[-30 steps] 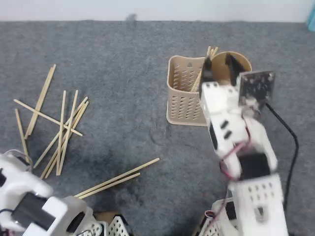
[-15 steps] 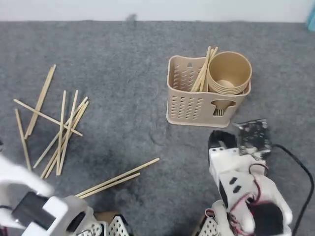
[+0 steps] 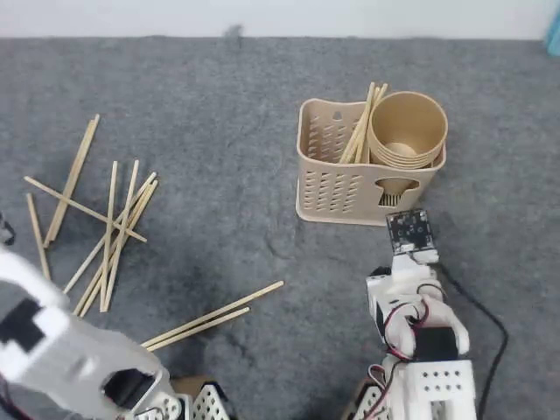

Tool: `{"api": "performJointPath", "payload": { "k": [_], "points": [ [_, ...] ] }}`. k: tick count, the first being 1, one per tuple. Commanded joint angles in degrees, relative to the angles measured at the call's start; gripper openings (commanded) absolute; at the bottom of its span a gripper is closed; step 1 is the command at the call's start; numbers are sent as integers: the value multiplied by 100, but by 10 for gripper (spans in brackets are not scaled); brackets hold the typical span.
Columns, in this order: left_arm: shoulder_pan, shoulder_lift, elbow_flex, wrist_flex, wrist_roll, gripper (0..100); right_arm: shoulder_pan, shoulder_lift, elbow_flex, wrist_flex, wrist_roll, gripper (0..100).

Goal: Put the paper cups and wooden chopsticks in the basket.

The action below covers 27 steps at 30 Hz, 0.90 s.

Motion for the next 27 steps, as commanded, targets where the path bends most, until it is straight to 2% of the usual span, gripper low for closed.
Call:
{"api": "performJointPath", "payload": {
  "k": [1, 5, 9, 16, 27],
  "points": [
    [290, 703, -1288, 536, -114, 109, 75, -189, 26, -207, 105, 33],
    [580, 1732, -2607, 949, -448, 109, 110, -338, 35, 40, 132, 33],
    [756, 2725, -4031, 1134, -492, 109, 119, -523, 35, 180, 149, 33],
    [738, 4264, -6396, 1459, -501, 109, 119, -725, 176, 171, 149, 33],
    [818, 6286, -8523, 1547, -510, 109, 119, -760, 193, 180, 149, 33]
  ]
}}
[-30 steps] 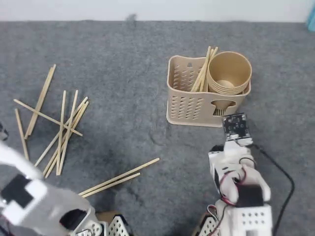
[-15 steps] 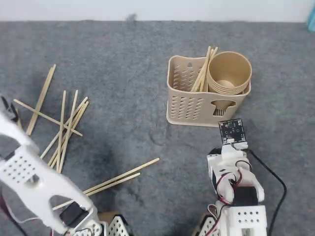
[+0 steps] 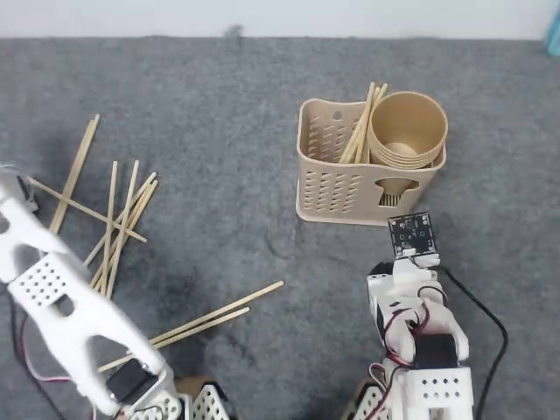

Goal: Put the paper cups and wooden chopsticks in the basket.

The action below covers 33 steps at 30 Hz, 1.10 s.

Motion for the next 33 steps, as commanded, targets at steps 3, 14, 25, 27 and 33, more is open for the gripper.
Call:
{"api": "performJointPath", "payload": {
  "k": [3, 14, 25, 27, 33],
  "points": [
    [114, 352, -848, 167, -62, 109, 48, -66, -9, 57, 132, 33],
    [70, 826, -822, 193, -62, 96, 48, -75, -9, 57, 132, 33],
    [-105, 835, -813, 343, -44, 12, 57, -75, -9, 57, 132, 33],
    [-132, 826, -813, 352, -35, 12, 57, -75, -9, 57, 132, 33],
    [-220, 545, -646, 360, -9, 12, 57, -75, -9, 57, 132, 33]
  ]
}}
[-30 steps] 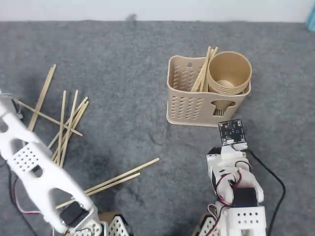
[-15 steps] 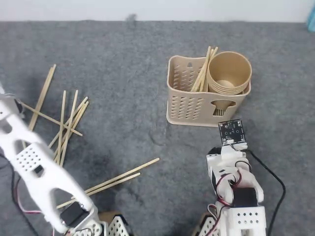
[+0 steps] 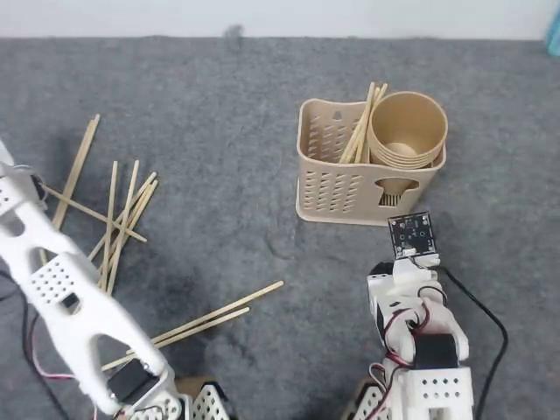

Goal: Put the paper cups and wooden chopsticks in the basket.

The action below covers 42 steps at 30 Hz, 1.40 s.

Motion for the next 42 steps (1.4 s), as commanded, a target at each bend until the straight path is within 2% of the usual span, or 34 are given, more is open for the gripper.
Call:
{"api": "performJointPath", "payload": {
  "k": [1, 5, 15, 28, 33, 42],
  "points": [
    [-396, -369, 321, 246, -26, 12, 57, -75, -9, 57, 132, 33],
    [-466, -1257, 1393, 246, -26, 12, 57, -75, -9, 57, 132, 33],
    [-308, -4202, 5235, 229, -62, 12, 57, -75, -9, 57, 132, 33],
    [-316, -7156, 7714, 220, -79, 12, 66, -75, -9, 57, 132, 33],
    [-299, -8167, 8681, -123, -79, 12, 66, -75, -9, 66, 132, 33],
    [-132, -9582, 10053, -1451, -70, 12, 207, -75, -18, 66, 132, 33]
  ]
}}
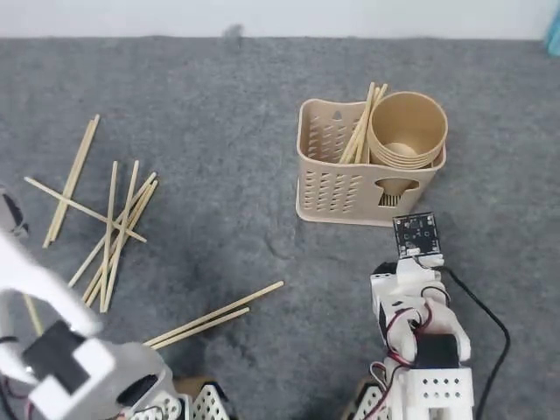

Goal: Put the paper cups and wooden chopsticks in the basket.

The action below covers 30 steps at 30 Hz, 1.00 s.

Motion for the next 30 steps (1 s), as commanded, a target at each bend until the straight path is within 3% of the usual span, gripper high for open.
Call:
{"api": "performJointPath", "payload": {
  "k": [1, 11, 20, 30],
  "points": [
    [229, -589, 154, -510, -62, 12, 57, -75, -18, 66, 132, 33],
    [949, -686, 145, -1248, -44, 12, 57, -75, -18, 57, 132, 33],
    [985, -809, 629, -1723, 510, 12, 57, -84, -18, 57, 132, 33],
    [1319, -2690, 2290, -3174, 519, 12, 57, -84, -18, 40, 132, 33]
  ]
}}
